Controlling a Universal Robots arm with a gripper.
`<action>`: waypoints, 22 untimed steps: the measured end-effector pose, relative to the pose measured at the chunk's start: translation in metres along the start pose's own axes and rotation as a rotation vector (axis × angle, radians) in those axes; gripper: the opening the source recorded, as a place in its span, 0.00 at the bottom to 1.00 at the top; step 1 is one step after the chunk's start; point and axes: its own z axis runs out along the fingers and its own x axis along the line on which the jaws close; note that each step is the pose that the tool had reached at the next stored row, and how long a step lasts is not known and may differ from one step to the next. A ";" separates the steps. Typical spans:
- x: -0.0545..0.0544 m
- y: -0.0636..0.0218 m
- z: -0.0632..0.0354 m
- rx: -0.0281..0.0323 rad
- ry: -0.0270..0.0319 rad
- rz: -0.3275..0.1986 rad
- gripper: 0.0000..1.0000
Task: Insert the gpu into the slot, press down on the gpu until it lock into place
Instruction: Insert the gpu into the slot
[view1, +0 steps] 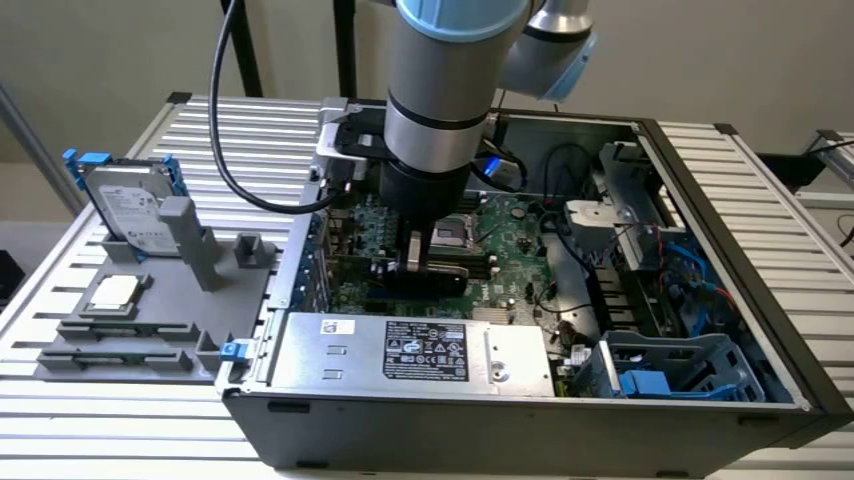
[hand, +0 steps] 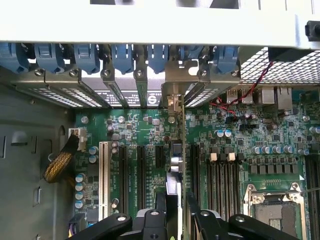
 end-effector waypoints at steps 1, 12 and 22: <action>0.000 0.0000 0.0000 -0.0002 0.0001 0.000 0.26; 0.000 -0.0019 -0.0012 -0.0034 0.0000 0.000 0.26; -0.002 -0.0027 -0.0020 -0.0143 0.0005 0.001 0.26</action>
